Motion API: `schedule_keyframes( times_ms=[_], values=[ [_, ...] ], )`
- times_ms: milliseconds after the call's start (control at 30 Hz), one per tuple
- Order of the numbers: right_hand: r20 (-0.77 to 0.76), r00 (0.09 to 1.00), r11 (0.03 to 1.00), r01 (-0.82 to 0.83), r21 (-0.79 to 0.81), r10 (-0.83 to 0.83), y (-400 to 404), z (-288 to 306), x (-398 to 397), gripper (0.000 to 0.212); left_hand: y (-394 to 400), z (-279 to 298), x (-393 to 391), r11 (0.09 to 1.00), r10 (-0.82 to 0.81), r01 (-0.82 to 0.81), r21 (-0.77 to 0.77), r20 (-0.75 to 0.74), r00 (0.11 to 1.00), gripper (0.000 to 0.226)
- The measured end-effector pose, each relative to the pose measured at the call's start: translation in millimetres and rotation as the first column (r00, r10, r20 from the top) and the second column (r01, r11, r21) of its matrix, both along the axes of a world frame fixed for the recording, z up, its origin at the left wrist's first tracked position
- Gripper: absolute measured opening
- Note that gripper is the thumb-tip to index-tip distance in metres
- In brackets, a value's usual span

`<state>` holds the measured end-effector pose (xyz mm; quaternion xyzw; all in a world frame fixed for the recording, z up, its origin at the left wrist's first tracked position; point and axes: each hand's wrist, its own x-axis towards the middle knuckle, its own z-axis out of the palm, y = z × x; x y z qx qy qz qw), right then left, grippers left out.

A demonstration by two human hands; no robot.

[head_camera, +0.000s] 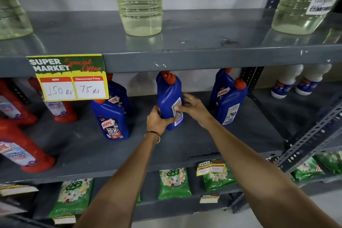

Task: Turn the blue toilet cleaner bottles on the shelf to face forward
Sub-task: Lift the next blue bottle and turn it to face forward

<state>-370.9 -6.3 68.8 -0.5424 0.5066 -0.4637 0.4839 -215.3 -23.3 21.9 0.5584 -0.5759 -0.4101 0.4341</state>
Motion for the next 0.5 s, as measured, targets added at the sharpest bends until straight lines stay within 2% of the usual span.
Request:
schedule_keyframes(
  times_ms=[133, 233, 333, 400, 500],
  values=[
    [-0.082, 0.996, 0.999, 0.032, 0.005, -0.032, -1, -7, 18, 0.068, 13, 2, -10, 0.994, 0.073, -0.058, -0.093, 0.175, 0.982, 0.049],
    [-0.088, 0.992, 0.996, 0.085, 0.002, -0.085, -2, -7, 21, 0.071, 17, 1, -10, 0.992, 0.054, -0.032, -0.119, 0.19, 0.98, 0.05],
    [-0.089, 0.994, 0.998, 0.065, -0.02, -0.066, 0, -6, 15, 0.071, 11, 4, 3, 0.991, -0.132, 0.132, -0.008, 0.011, 0.991, 0.045],
    [-0.052, 0.998, 1.0, 0.019, -0.015, -0.02, 1, -4, 9, 0.069, 3, 8, 17, 0.948, -0.272, 0.296, 0.118, -0.186, 0.944, 0.037],
    [0.064, 0.993, 0.995, -0.097, 0.012, 0.096, 4, -3, 0, 0.056, -7, 11, 37, 0.865, -0.323, 0.434, 0.252, -0.381, 0.866, 0.031]
  ],
)
